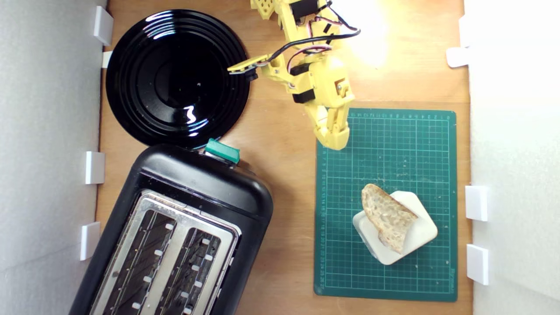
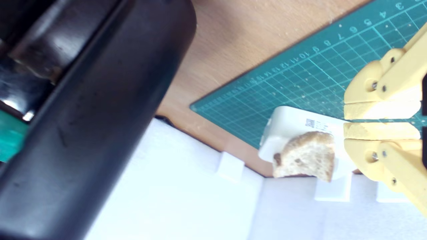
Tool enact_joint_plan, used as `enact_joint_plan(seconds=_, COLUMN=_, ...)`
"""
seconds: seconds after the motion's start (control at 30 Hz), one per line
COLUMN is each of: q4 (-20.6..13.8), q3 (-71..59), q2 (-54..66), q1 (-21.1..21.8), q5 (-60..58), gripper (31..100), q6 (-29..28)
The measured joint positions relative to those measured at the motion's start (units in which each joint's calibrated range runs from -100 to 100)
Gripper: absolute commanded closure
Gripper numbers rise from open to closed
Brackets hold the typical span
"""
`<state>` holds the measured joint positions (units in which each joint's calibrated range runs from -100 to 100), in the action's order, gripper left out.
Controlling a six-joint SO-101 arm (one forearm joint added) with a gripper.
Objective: Pick bread and place in toaster
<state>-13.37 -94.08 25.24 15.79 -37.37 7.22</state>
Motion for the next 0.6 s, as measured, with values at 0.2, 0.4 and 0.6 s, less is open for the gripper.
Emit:
enact_joint_plan(seconds=0.2, q4=-2.5, q3=7.1, q2=-10.6, q1=-1.7, q5=-2.2, gripper=99.1, q6=-0.5)
enact_joint_plan(seconds=0.4, q4=-1.9, q3=12.9, q2=-19.0, q1=-1.1, q5=-3.1, gripper=99.0, q6=-0.5)
enact_joint_plan(seconds=0.6, q4=-1.4, q3=18.0, q2=-26.4, q1=-0.1, q5=-3.2, gripper=99.0, q6=-0.5)
